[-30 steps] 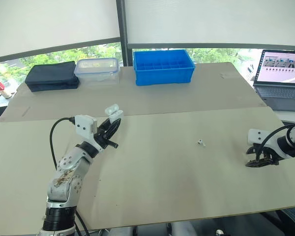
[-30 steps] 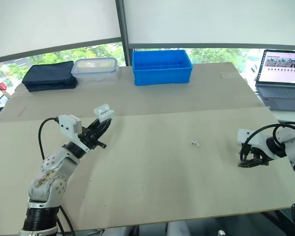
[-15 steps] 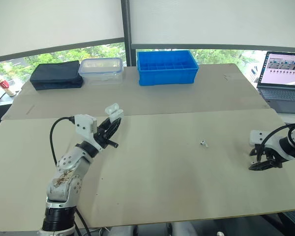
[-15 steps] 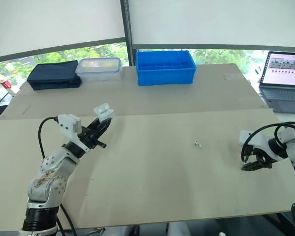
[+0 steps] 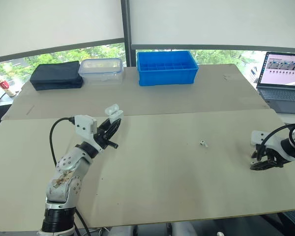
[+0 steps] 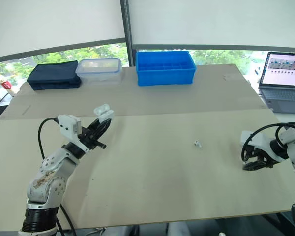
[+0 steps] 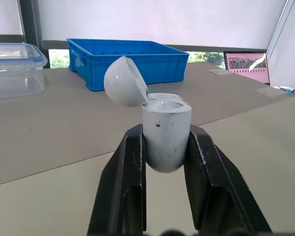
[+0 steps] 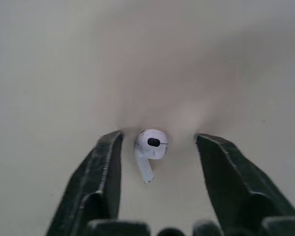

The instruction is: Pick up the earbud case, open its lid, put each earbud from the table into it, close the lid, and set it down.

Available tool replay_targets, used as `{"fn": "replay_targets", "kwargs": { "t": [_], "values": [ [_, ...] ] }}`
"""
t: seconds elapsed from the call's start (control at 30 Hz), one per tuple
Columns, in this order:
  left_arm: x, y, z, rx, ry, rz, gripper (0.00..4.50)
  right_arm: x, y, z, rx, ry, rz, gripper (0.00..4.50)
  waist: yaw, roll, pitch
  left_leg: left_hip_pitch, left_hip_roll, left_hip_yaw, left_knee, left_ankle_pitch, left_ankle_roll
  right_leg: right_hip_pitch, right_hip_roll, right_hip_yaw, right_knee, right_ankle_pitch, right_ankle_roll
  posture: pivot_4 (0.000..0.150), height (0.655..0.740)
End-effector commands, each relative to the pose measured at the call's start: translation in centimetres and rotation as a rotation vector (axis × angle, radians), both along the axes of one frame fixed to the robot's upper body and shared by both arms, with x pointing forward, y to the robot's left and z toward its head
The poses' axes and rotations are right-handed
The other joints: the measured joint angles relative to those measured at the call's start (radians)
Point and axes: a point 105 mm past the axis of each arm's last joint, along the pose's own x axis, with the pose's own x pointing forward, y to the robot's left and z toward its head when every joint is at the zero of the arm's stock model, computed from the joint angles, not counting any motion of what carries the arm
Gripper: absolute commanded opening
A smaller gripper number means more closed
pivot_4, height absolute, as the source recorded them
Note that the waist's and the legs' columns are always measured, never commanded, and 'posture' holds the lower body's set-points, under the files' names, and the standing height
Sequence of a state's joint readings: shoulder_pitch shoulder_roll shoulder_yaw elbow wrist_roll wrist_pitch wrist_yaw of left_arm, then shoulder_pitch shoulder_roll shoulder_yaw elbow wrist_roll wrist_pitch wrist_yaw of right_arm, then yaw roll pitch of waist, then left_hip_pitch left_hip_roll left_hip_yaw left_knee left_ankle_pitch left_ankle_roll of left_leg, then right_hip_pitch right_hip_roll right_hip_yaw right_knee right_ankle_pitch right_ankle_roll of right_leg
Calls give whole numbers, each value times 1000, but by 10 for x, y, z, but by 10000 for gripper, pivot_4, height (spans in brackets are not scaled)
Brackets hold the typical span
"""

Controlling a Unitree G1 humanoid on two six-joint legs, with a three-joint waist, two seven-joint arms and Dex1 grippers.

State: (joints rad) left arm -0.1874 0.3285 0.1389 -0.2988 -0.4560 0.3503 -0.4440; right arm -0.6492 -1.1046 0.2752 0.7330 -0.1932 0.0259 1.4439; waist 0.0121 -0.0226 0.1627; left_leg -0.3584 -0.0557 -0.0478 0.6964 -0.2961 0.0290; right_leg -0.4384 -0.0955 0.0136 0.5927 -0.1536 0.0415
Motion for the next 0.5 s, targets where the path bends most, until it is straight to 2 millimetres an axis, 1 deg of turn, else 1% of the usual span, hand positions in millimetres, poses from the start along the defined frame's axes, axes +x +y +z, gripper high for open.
{"fn": "replay_targets", "kwargs": {
  "t": [0.03, 0.07, 0.13, 0.3, 0.37, 0.4, 0.43, 0.47, 0.5],
  "values": [
    [-3, 1, 16, 7, -59, -7, 5504, -7, -6, -4, -19, 21, 0, 11287, 0, 0, 0, 2, 0, 0, 0, -1, 1, 2, 0, 0, 0, 0, 0, 1500, 7400],
    [-3, 1, 15, 8, -58, -7, 5504, -7, -6, -4, -19, 19, 3, 8046, -1, 0, 0, 4, 0, 0, 0, -1, 1, 4, 0, 0, 0, 0, 1, 1500, 7400],
    [-2, 1, 15, 10, -56, -8, 5504, -6, -4, -5, -6, 15, 4, 3512, -1, 0, 0, 5, 0, 0, 0, -1, 2, 6, 0, 0, 0, -1, 1, 1500, 7400],
    [-1, -1, 15, 10, -59, -18, 5504, 1, 11, -1, 71, -22, 30, 3529, -2, 0, 0, 5, 0, 0, 0, -1, 1, 5, 0, 0, 0, -1, 1, 1500, 7400],
    [-1, -6, 15, 13, -63, -40, 5504, 9, 41, 10, 214, -70, 117, 3527, -5, 0, 0, 5, 0, 0, 0, -1, 1, 5, 0, 0, 0, -1, 1, 1500, 7400],
    [-2, -10, 15, 14, -65, -55, 5504, 15, 62, 19, 318, -115, 155, 3527, -11, 0, 0, 6, 0, 0, 0, -1, 1, 5, 1, 1, 0, -1, 1, 1500, 7400],
    [-2, -13, 15, 14, -67, -68, 5504, 20, 80, 29, 412, -150, 163, 3527, -20, 0, 0, 6, 1, 0, -1, -1, 0, 5, 1, 1, 0, -1, 1, 1500, 7400],
    [-2, -15, 15, 14, -68, -75, 5504, 23, 90, 35, 467, -168, 157, 3527, -24, 0, 0, 6, 2, 0, -1, -1, 0, 5, 2, 1, 0, -1, 1, 1500, 7400],
    [-2, -17, 15, 16, -73, -82, 5504, 32, 115, 52, 592, -214, 131, 3527, -24, 1, 0, 5, 2, 0, -1, -1, 0, 4, 1, 2, 1, -1, 1, 1500, 7400]
  ]
}}
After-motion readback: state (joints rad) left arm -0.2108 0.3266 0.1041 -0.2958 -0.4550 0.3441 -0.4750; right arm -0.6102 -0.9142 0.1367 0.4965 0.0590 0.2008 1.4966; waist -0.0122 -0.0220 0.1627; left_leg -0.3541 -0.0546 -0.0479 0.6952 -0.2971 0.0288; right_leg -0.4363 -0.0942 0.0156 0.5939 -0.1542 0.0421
